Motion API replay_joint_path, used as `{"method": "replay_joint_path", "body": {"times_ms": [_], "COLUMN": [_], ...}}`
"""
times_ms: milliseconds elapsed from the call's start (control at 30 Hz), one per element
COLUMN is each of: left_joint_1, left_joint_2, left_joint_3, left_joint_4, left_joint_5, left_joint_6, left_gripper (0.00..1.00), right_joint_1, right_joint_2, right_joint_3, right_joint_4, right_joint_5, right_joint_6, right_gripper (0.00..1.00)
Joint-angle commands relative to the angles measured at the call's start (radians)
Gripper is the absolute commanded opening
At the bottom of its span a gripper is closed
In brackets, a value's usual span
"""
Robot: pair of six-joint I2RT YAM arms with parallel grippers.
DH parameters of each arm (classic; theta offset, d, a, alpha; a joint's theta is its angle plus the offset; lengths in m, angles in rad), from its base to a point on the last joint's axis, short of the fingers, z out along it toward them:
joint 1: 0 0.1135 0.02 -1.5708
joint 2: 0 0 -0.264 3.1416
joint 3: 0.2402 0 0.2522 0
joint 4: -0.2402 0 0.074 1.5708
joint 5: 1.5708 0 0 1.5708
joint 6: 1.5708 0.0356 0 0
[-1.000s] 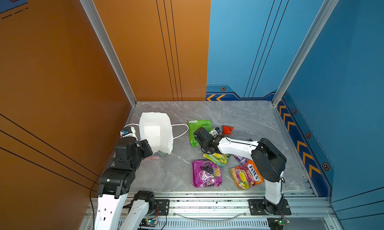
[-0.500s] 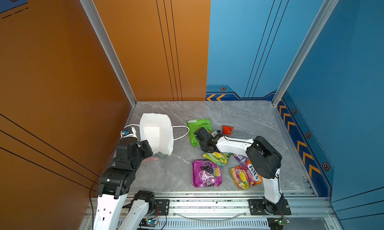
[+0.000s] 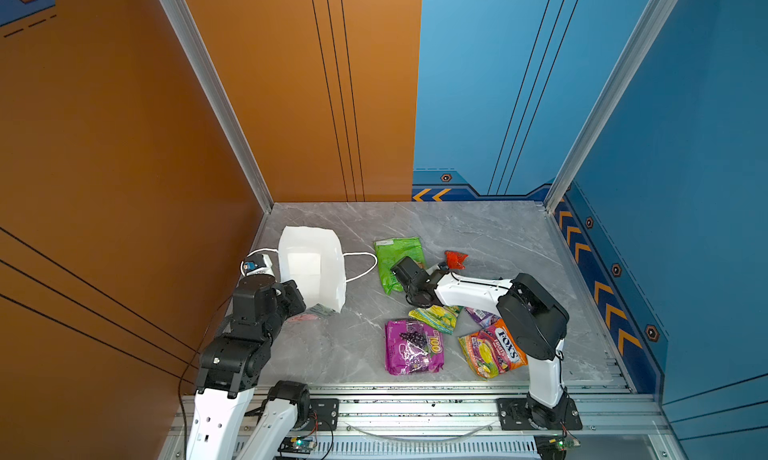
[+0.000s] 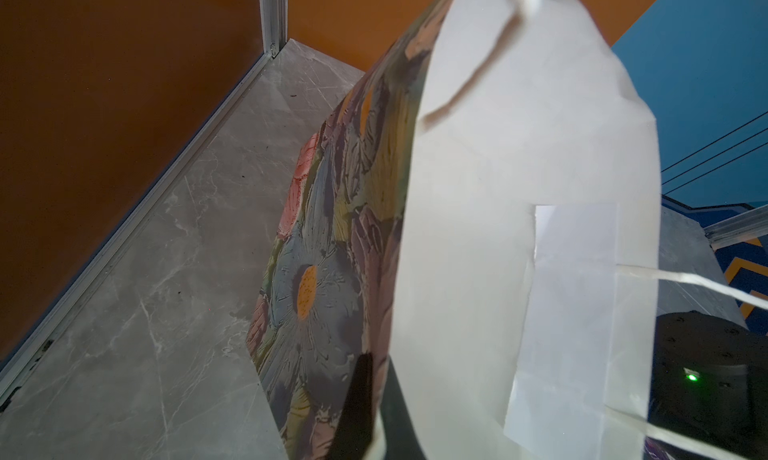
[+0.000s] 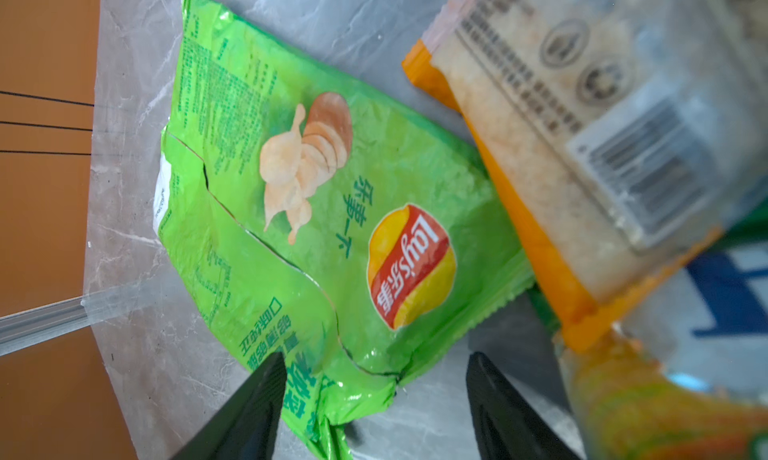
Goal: Place the snacks into the paper bag
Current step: 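Reach the right gripper to the green Lay's chips bag and grasp it, then lift the green chips bag with the right gripper toward the paper bag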
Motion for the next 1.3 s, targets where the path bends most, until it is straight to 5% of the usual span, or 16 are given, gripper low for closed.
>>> {"method": "replay_joint_path", "body": {"times_ms": [0,233,567,800,1267], "left_joint_1": [-0.006,-0.001,0.019,0.074,0.165], "left_joint_2": [-0.009,-0.008,0.005,0.028,0.150], "left_joint_3": [0.009,0.009,0.008,-0.002,0.070], "left_joint_4": [-0.004,-0.002,-0.001,0.015,0.014], "left_joint_5": [-0.021,-0.022,-0.003,0.058,0.233], "left_joint_6": [0.019,0.019,0.014,0.015,0.036], "left_gripper": [0.00,0.00,0.00,0.00,0.00], "right_joint_1": [-0.015,-0.041,-0.057,-0.043,-0.043], "right_joint_2": [0.048,0.139,0.102,-0.012,-0.320], "right_joint_3": [0.009,0.029,-0.059,-0.089,-0.076], "right_joint_4": [-0.016,0.066,0.242,0.287,0.026], "right_joint_5": [-0.011,-0.088,-0.038,-0.036,-0.093], "right_joint_6": [0.010,-0.015,-0.046,-0.179,-0.602], "right_gripper": [0.67,0.41,0.00,0.00,0.00]}}
